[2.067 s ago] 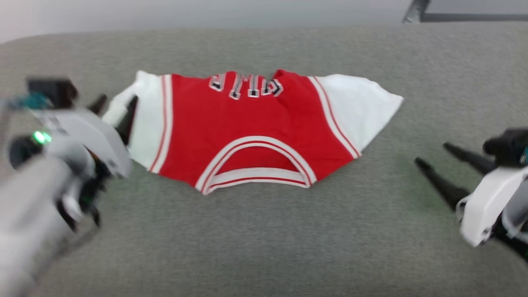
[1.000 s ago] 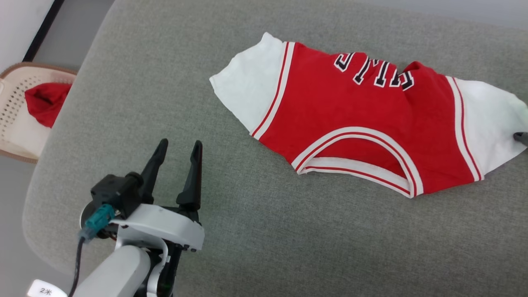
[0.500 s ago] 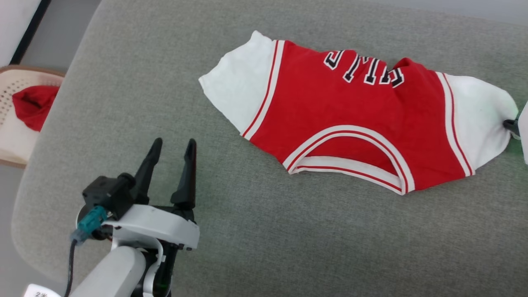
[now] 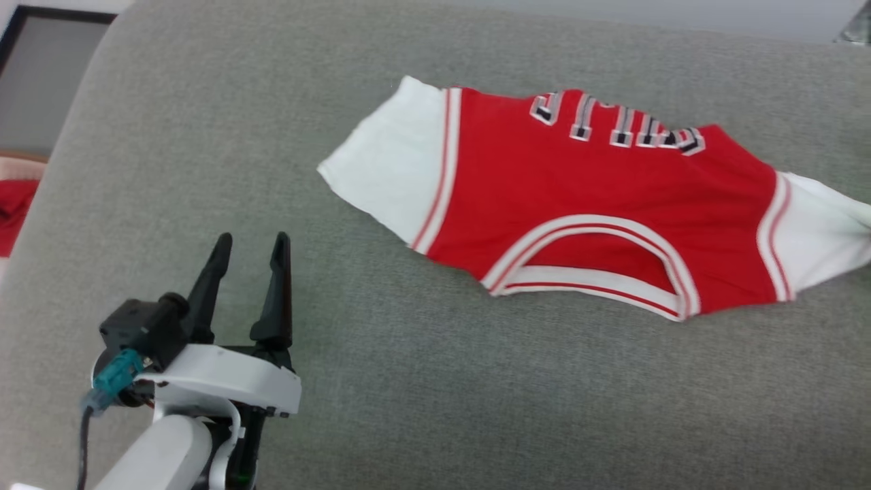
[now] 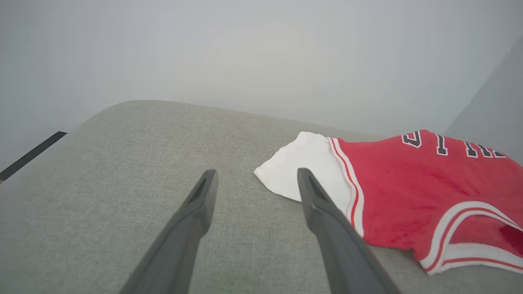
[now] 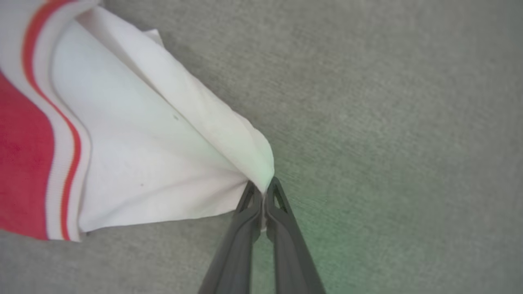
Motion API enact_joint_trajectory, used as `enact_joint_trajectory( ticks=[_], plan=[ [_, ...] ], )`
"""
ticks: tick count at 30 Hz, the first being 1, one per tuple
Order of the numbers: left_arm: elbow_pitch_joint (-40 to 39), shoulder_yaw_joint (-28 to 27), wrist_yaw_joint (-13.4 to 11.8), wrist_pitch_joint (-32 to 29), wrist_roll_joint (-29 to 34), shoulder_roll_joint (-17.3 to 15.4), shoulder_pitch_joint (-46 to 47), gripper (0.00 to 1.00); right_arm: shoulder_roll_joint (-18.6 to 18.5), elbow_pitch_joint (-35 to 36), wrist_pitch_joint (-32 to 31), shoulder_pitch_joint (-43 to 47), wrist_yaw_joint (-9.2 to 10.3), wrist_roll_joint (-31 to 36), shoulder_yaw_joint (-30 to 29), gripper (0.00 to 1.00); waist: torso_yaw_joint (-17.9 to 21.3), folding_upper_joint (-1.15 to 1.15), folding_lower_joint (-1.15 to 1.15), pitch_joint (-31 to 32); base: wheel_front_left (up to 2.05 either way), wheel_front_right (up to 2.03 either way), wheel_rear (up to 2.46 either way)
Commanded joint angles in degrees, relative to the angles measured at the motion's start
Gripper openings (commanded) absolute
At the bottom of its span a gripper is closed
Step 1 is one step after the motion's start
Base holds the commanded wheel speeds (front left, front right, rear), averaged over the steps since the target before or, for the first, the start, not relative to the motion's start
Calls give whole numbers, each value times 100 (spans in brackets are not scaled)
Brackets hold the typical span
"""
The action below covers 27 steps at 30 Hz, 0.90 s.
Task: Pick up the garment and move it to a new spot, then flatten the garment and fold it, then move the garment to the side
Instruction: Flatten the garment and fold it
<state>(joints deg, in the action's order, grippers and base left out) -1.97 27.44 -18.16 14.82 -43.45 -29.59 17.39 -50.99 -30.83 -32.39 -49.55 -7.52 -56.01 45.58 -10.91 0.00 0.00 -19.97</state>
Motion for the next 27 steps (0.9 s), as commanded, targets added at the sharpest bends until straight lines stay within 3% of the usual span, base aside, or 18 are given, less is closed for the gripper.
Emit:
enact_joint_trajectory(
  ticks=[1, 7, 12, 14, 15, 22, 27],
  plan=[
    [-46, -21, -28, -10, -17, -52, -38, 100, -117, -36, 42, 146, 6, -51, -59, 0, 79, 0, 0, 35, 0, 0, 0],
    [-184, -41, -98, -108, 10, -176, -86, 100, -370, -139, 222, 408, 6, -189, -290, 0, 168, 0, 0, 71, 0, 0, 0],
    [-248, -47, -145, -201, 10, -279, -118, 100, -261, -251, 369, 515, 6, -118, -393, 0, 276, 0, 0, 156, 0, 0, 0],
    [-277, -43, -145, -257, 14, -337, -105, 100, -153, -321, 537, 495, 6, -73, -456, 45, 331, 0, 0, 201, 0, 0, 0],
    [-288, -40, -143, -298, 13, -363, -94, 100, -90, -346, 623, 491, 6, -56, -487, 100, 359, 0, 0, 228, 0, 0, 0],
    [-430, -111, -51, -670, 53, -812, 144, 100, 15, -374, 1652, 584, 6, 222, -922, 100, 617, 0, 0, 390, 0, 0, 0],
    [-427, -218, 193, -1121, -95, -1194, 535, 100, 235, 113, 2790, 879, 6, 569, -1217, 100, 918, 0, 0, 431, 0, 0, 0]
  ],
)
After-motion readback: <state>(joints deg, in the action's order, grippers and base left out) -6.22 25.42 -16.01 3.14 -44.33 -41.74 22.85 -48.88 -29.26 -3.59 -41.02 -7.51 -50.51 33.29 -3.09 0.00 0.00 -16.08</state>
